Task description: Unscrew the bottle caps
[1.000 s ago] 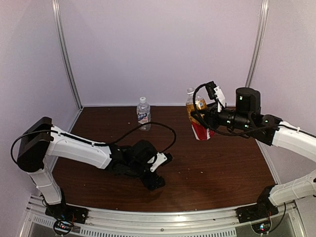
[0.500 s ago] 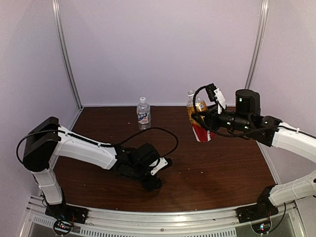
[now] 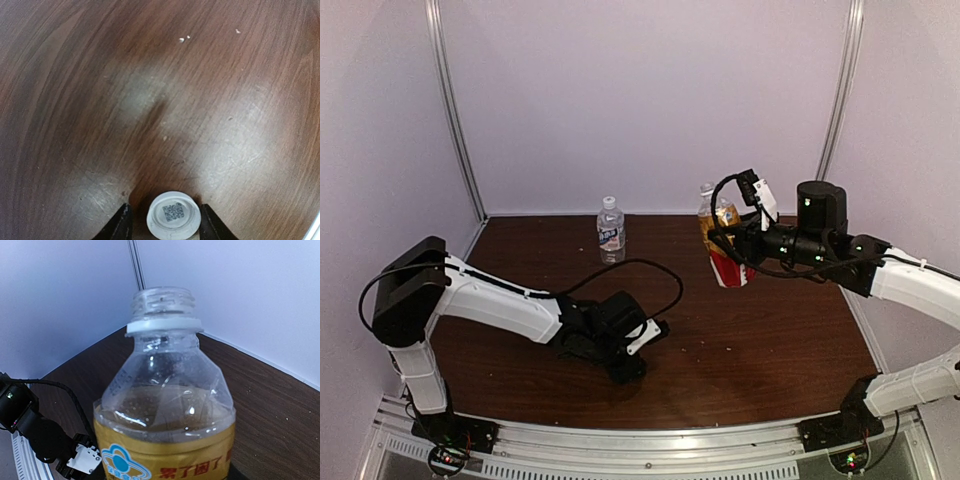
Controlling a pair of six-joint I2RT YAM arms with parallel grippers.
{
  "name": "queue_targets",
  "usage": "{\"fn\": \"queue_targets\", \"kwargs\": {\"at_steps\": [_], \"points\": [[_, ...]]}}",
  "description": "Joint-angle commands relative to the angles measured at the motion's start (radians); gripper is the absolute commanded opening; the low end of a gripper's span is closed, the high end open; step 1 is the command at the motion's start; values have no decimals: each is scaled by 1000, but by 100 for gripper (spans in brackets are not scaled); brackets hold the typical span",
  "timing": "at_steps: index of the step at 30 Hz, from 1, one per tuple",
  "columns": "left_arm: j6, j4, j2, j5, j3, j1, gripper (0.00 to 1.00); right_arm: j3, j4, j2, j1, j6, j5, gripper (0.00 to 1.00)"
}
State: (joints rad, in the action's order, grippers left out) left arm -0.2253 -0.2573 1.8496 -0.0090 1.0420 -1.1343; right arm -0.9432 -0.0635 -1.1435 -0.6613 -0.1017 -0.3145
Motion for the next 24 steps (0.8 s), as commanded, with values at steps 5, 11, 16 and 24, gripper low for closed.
{"fn": "queue_targets", "kwargs": {"at_steps": [5, 11, 16, 24], "points": [[6, -2, -20, -61, 6, -5, 38, 6, 18, 16, 5, 2, -4, 48], [3, -2, -84, -88, -33, 42, 34, 6, 19, 13, 6, 2, -5, 48], [0, -4, -145, -96, -84, 128, 33, 6, 18, 12, 6, 3, -5, 48], [-15, -4, -203, -104, -162, 234, 34, 3, 18, 6, 7, 3, -10, 48]]}}
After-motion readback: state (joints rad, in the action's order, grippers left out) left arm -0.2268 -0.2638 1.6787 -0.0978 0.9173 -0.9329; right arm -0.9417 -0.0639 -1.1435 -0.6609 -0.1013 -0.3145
